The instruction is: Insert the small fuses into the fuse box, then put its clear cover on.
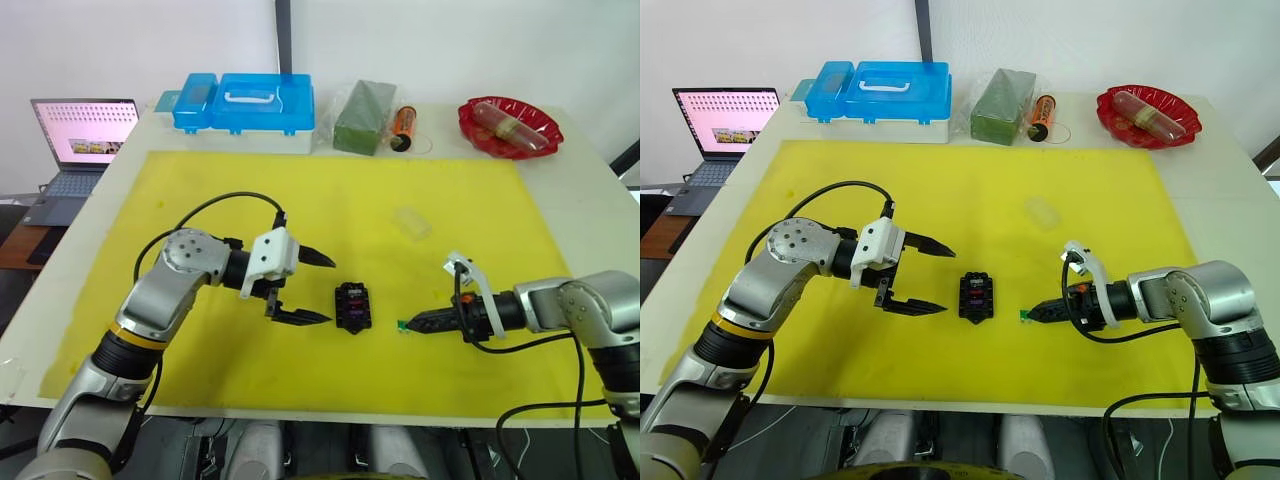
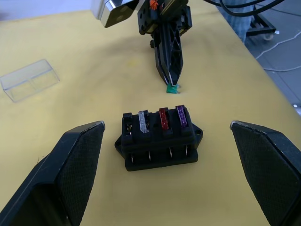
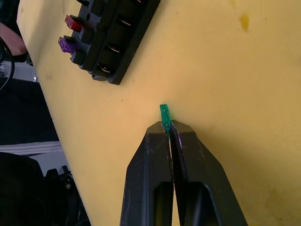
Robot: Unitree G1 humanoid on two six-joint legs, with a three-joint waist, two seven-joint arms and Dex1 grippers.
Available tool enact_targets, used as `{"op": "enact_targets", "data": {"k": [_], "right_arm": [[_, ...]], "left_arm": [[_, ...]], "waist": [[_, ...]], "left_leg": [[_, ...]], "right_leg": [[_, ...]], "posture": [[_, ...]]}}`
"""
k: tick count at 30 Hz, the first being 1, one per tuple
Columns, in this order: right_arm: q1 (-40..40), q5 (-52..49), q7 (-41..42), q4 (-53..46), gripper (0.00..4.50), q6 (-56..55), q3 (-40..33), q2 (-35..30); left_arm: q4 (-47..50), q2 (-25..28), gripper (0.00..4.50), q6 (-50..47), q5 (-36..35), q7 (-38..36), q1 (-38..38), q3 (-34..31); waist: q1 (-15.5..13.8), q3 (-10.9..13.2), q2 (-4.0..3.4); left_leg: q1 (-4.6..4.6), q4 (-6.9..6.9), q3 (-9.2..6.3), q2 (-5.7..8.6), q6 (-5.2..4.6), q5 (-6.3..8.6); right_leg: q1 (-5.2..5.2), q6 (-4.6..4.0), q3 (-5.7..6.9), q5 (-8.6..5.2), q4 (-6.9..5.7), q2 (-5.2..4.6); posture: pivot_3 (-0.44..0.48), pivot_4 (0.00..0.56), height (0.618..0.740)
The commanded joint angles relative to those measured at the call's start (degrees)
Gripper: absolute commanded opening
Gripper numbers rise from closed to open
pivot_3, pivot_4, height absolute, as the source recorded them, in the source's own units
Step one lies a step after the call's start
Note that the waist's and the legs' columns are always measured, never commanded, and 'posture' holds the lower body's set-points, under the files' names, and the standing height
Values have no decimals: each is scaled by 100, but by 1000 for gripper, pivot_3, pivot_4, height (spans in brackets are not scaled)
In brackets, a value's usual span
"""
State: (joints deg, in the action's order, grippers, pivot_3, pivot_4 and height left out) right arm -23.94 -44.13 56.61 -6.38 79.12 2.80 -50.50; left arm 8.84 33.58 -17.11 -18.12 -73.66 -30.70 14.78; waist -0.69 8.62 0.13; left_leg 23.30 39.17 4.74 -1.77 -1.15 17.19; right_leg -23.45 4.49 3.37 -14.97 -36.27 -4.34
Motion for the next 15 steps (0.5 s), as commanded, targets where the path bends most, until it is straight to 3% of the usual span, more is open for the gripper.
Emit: {"op": "enact_targets", "data": {"k": [1,11,15], "right_arm": [[-643,-142,-137,-719,14,-398,-486,3],[-904,1267,-293,-1255,14,-3622,83,773],[-1039,1380,187,-971,14,-3721,489,754]], "left_arm": [[-54,48,4500,35,-27,-2,-108,-87],[-301,-64,4500,162,86,12,-135,27],[-287,-131,4500,134,112,72,-96,46]], "waist": [[22,4,-8],[-2,2,-3],[-3,2,-3]], "left_leg": [[0,0,5,0,0,0],[5,4,1,-2,1,-1],[3,4,1,-2,1,-1]], "right_leg": [[-6,0,-5,0,-4,0],[-4,1,-8,-1,-1,16],[-4,1,-9,-1,-2,18]], "posture": [[0,150,740],[0,150,740],[0,150,740]]}}
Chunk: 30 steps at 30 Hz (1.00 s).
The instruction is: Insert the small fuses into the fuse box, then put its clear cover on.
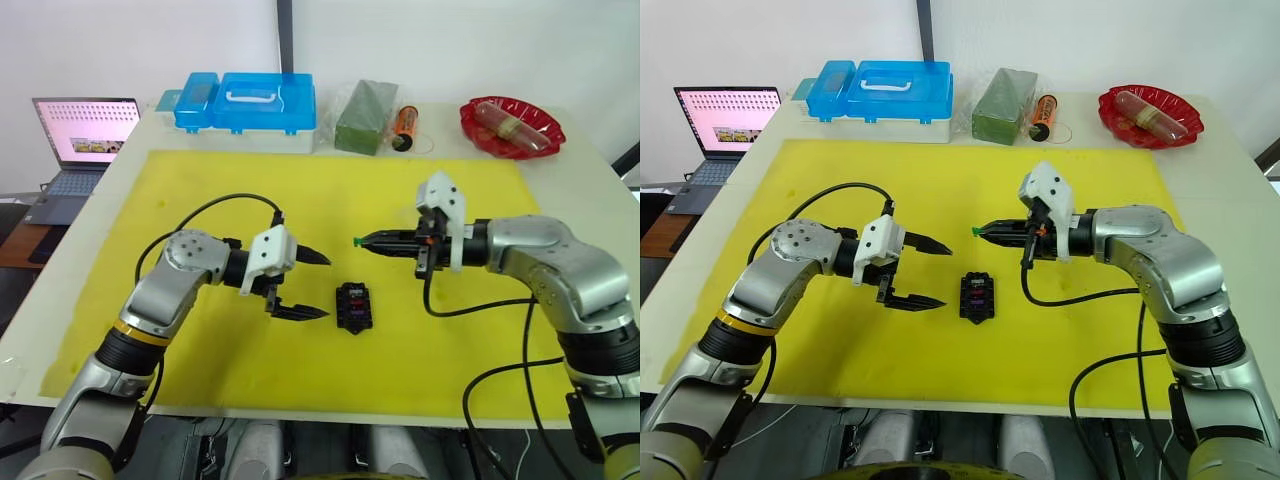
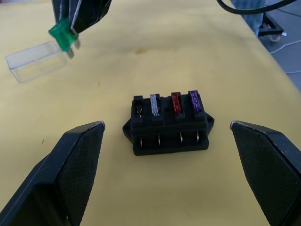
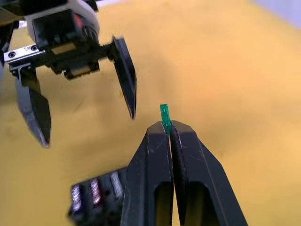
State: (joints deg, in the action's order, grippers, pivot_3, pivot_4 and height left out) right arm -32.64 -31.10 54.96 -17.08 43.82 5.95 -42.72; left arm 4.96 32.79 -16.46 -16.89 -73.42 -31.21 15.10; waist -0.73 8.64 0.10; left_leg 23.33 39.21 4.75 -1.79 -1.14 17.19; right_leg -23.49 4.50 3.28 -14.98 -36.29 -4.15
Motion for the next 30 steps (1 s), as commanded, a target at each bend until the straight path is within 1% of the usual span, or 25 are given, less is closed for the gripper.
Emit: {"op": "enact_targets", "data": {"k": [1,6,12,22,30], "right_arm": [[-194,91,426,167,14,-253,208,1],[-208,73,750,302,14,-329,328,19],[-101,370,1020,624,14,-692,547,16],[63,802,1256,1064,14,-1190,698,33],[86,897,1342,1185,14,-1257,689,105]], "left_arm": [[107,-62,4500,61,-7,60,-34,11],[125,-73,4500,51,7,94,-2,-3],[128,-81,4500,27,4,154,11,-4],[91,-108,4500,17,14,178,10,12],[101,-104,4500,24,30,178,22,12]], "waist": [[3,0,0],[4,0,0],[0,0,0],[1,0,0],[4,0,0]], "left_leg": [[0,0,0,0,0,0],[-1,0,-1,-3,1,-1],[-2,0,-1,-2,1,-1],[-2,0,0,-2,1,-1],[-3,0,-1,-3,4,-2]], "right_leg": [[0,0,0,0,0,1],[-1,0,0,0,-2,2],[0,0,0,0,-2,2],[0,0,0,0,-2,2],[0,0,0,0,-3,4]], "posture": [[0,150,740],[0,150,740],[0,150,740],[0,150,740],[0,150,740]]}}
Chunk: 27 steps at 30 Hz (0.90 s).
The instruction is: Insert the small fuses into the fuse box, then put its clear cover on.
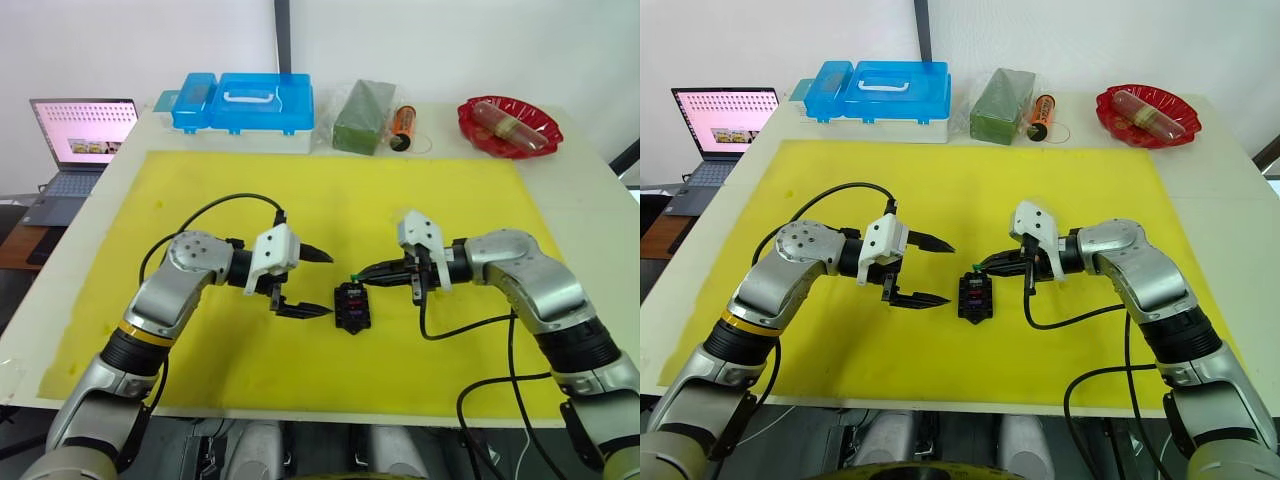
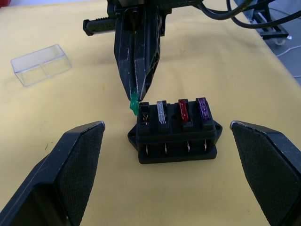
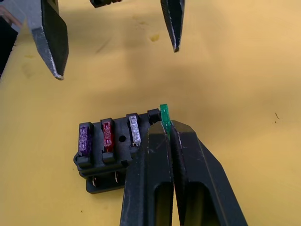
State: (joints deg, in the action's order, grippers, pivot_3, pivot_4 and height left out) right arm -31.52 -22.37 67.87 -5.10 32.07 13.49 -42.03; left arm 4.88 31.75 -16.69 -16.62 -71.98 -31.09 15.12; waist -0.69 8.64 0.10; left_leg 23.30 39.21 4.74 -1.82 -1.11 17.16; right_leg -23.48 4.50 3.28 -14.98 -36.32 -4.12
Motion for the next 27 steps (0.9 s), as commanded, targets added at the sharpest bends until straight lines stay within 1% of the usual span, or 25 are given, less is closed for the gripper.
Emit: {"op": "enact_targets", "data": {"k": [1,10,27], "right_arm": [[-25,26,59,-13,14,-84,-69,46],[-76,-55,65,-144,14,-23,-166,94],[8,-5,68,-265,14,-12,-90,149]], "left_arm": [[114,1,4500,46,4,33,13,9],[158,21,4500,6,1,30,36,-9],[205,11,4500,-6,10,57,65,-1]], "waist": [[-2,0,0],[0,0,0],[-3,0,0]], "left_leg": [[0,0,0,0,0,0],[0,0,0,0,1,0],[0,0,0,0,1,-1]], "right_leg": [[0,0,0,0,0,0],[0,0,0,0,0,0],[1,0,0,0,-1,-1]], "posture": [[0,150,740],[0,150,740],[0,150,740]]}}
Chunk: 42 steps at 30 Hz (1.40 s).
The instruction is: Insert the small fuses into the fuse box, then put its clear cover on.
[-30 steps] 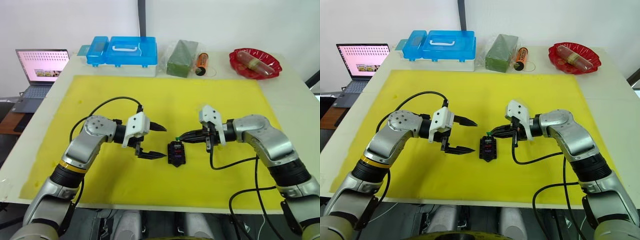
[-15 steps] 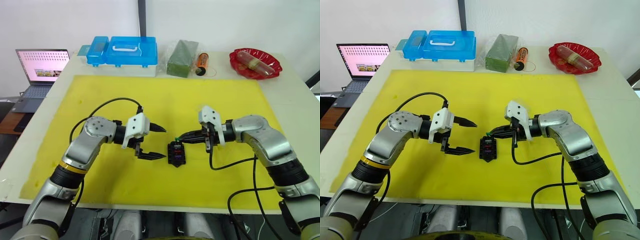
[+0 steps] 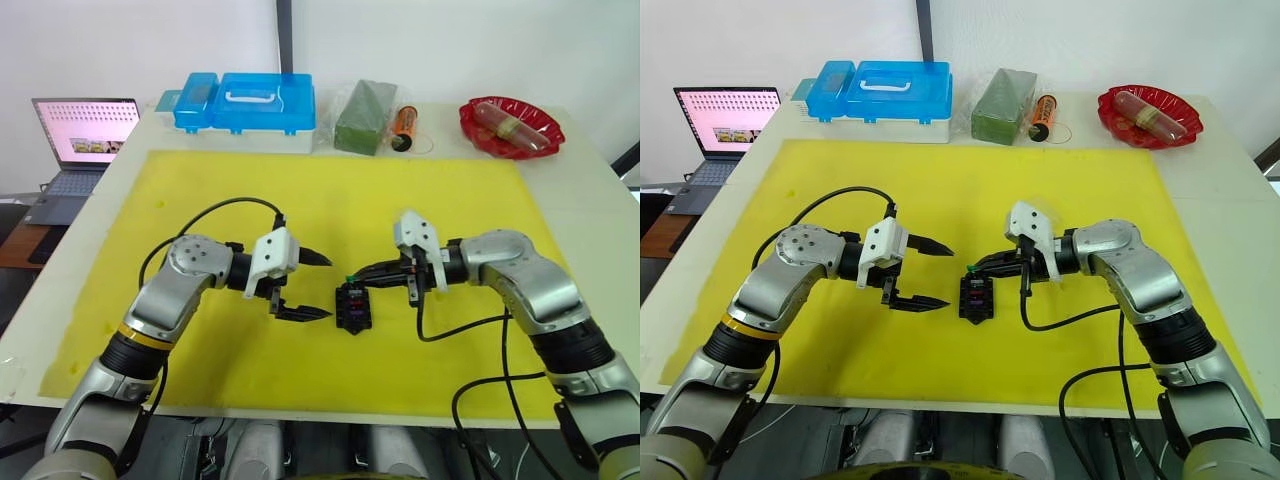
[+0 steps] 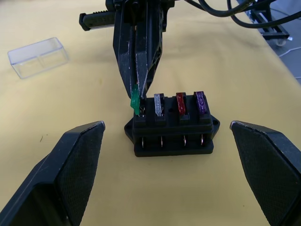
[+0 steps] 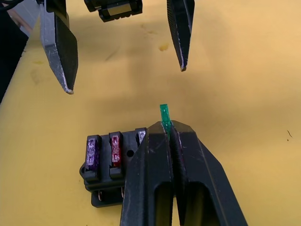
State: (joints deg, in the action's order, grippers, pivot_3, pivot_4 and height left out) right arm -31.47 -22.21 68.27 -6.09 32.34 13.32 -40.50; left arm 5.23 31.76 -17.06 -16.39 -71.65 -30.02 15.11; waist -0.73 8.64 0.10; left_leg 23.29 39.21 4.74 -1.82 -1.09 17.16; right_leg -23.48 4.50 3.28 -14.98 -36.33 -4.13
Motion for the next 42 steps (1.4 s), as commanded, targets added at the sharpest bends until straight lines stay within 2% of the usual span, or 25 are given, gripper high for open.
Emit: {"op": "enact_targets", "data": {"k": [1,26,42], "right_arm": [[15,4,40,-153,14,-57,-58,-14],[-58,160,113,-11,14,-211,-154,11],[102,375,205,74,14,-356,42,-2]], "left_arm": [[172,10,4500,31,-14,26,-41,1],[180,4,4500,51,-26,47,-41,16],[204,-10,4500,19,-32,85,-43,11]], "waist": [[1,0,0],[3,0,0],[2,0,0]], "left_leg": [[0,0,0,0,0,0],[-1,0,0,0,1,-1],[-1,0,0,0,1,-1]], "right_leg": [[0,0,0,0,0,0],[0,0,0,0,-1,1],[0,0,0,0,-1,1]], "posture": [[0,150,740],[0,150,740],[0,150,740]]}}
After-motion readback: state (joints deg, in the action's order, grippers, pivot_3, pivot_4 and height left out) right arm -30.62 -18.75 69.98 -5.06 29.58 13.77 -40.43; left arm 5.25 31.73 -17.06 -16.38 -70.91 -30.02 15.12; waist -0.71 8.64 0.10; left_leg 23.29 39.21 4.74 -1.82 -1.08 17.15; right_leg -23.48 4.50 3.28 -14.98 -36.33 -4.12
